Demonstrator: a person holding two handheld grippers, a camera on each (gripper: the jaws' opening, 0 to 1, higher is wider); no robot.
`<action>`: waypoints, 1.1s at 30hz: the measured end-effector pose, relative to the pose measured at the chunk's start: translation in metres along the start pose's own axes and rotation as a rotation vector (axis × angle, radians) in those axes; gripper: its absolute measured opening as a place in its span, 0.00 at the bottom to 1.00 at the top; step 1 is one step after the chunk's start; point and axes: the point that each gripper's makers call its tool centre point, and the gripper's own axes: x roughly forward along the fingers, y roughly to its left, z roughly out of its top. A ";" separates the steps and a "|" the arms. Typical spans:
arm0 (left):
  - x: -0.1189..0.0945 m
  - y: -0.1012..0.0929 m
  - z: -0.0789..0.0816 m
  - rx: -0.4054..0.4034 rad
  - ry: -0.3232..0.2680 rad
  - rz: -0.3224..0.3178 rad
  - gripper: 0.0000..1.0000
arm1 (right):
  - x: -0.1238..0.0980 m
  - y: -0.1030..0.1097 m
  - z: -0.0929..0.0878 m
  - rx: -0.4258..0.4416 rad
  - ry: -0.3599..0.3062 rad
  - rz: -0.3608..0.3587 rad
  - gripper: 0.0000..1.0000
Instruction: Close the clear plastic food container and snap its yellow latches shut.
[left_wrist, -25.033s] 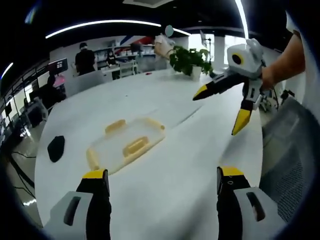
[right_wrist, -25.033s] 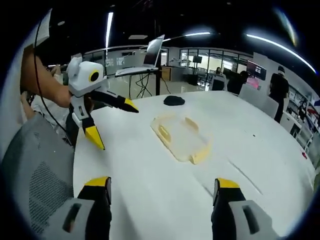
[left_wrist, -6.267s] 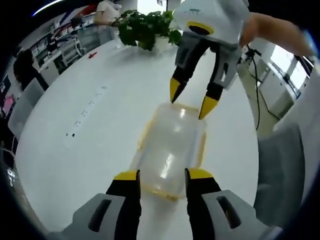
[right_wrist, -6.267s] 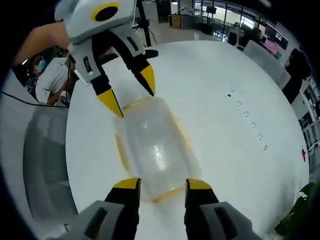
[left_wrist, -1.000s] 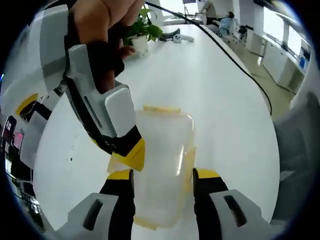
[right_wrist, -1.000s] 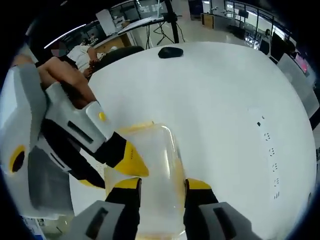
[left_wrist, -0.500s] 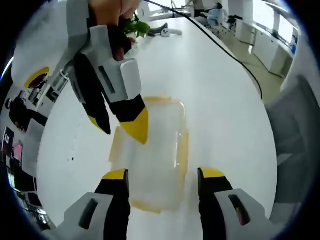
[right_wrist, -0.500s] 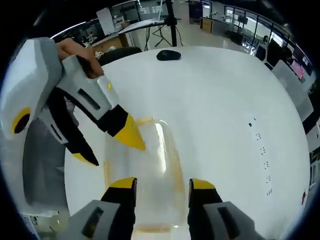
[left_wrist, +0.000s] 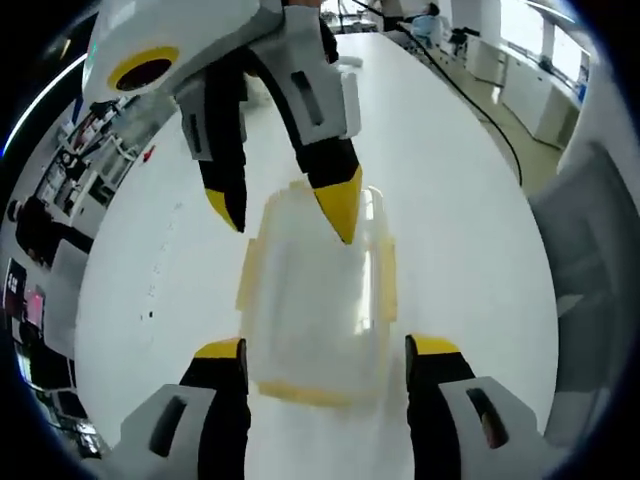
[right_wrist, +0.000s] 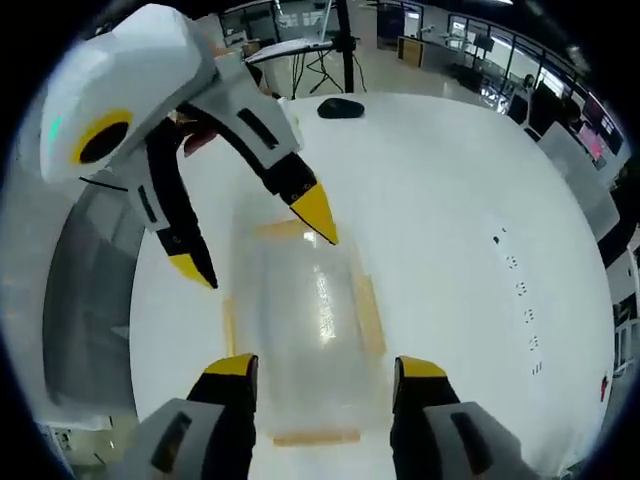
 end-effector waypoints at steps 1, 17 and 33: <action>0.000 0.001 -0.001 0.001 0.002 -0.001 0.64 | -0.001 0.001 -0.001 -0.002 0.000 0.000 0.53; 0.008 0.010 -0.014 0.009 0.023 -0.010 0.72 | -0.003 0.013 -0.017 -0.036 0.005 -0.027 0.59; 0.022 0.012 -0.017 0.015 0.048 -0.017 0.75 | 0.009 0.014 -0.035 -0.131 0.046 -0.109 0.70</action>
